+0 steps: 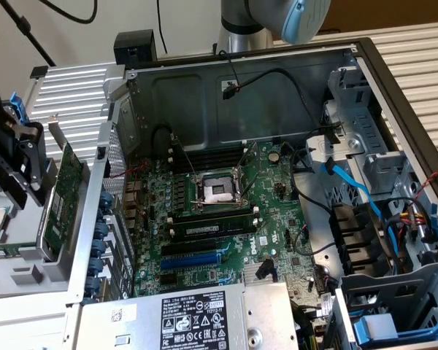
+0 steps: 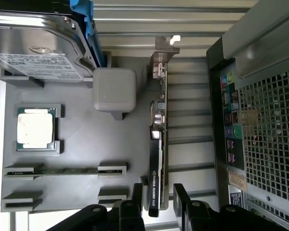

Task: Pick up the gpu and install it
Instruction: 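Pick up the gpu and move the gpu toward the slot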

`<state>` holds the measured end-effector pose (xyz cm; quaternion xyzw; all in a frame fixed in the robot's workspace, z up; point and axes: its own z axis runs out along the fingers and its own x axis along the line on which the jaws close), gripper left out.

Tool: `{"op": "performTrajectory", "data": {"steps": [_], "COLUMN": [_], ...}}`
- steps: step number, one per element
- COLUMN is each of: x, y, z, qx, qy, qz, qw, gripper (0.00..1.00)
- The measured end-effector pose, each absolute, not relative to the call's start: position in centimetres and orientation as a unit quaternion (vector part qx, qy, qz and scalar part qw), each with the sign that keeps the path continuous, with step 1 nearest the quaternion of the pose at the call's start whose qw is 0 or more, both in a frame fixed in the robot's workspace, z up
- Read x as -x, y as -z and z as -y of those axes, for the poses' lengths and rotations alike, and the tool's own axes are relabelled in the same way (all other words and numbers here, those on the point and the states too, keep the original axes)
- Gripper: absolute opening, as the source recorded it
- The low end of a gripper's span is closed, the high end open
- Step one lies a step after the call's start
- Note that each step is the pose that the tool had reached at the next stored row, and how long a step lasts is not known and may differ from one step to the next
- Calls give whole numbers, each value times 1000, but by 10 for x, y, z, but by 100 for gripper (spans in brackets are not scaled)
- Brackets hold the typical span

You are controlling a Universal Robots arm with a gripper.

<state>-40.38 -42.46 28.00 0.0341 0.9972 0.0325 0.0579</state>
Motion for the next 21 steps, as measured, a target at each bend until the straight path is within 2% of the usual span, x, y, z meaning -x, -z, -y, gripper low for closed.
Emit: {"op": "performTrajectory", "data": {"steps": [5,7,8,9,21], "x": [405,405,405,406,405], "y": [-272,-269,-268,-267,-250], "z": [425,425,425,425,418], "qx": [-34,-34,-34,-34,-35], "qy": [-33,-33,-33,-33,-34], "qz": [-997,-997,-997,-997,-996], "qw": [61,63,64,64,68], "gripper": [39,47,47,53,53]}}
